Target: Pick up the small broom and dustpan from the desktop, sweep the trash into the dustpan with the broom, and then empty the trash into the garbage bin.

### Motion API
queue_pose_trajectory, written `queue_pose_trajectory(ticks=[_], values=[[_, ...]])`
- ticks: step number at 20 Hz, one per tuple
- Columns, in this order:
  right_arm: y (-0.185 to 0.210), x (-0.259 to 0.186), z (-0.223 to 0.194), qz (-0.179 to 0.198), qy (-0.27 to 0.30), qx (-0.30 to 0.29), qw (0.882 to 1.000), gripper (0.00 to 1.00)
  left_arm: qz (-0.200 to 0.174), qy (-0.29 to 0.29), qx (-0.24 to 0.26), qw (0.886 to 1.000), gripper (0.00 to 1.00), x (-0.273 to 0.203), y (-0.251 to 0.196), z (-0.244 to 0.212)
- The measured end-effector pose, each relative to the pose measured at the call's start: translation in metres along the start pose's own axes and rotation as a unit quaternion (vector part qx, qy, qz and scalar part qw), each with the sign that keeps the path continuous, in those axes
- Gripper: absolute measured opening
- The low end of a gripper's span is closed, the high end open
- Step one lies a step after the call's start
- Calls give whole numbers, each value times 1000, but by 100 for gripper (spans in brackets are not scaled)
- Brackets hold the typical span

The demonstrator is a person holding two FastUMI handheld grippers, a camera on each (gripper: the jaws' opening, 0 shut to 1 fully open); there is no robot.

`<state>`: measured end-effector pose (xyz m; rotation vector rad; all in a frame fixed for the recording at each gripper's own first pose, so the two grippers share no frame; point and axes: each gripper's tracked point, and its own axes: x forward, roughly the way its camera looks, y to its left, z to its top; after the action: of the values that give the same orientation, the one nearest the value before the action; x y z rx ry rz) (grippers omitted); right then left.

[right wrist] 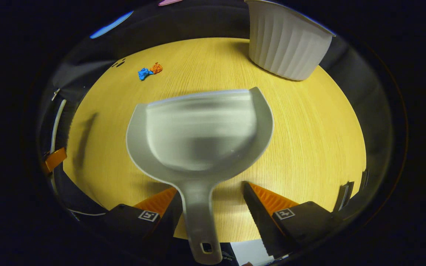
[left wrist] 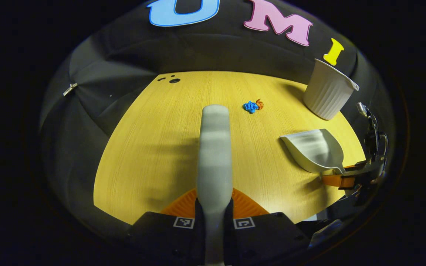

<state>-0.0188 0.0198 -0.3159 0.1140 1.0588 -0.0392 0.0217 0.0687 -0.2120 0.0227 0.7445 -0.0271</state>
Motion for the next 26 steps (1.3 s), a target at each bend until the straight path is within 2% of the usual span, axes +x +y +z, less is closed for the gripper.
queue_pose_trajectory(ticks=[2,3,6,7,9,13,14,15,17,26], values=[[0,3,6,-2,-1,-6,1000,92,1,1,2,1000,24,1,-2,1],[0,3,6,-4,2,-12,1000,84,1,2,2,1000,24,1,-4,1],[6,4,9,3,-4,-32,999,71,0,5,0,1000,24,3,-8,-1],[6,5,10,3,-4,-32,999,53,-1,7,-1,1000,24,4,-9,-1],[6,5,11,7,-1,-29,1000,41,-2,9,-4,1000,26,6,-11,-1],[6,5,13,35,-9,-51,998,38,-5,12,-7,1000,26,13,-13,2],[7,5,12,43,-7,-54,998,41,-4,13,-4,1000,24,17,-14,4],[6,4,10,48,-2,-57,997,36,-5,13,-1,1000,24,21,-15,8],[6,3,11,54,3,-61,997,35,-9,15,7,1000,25,29,-19,18],[-13,0,20,72,32,-89,993,35,-11,25,66,997,24,87,-19,88]])
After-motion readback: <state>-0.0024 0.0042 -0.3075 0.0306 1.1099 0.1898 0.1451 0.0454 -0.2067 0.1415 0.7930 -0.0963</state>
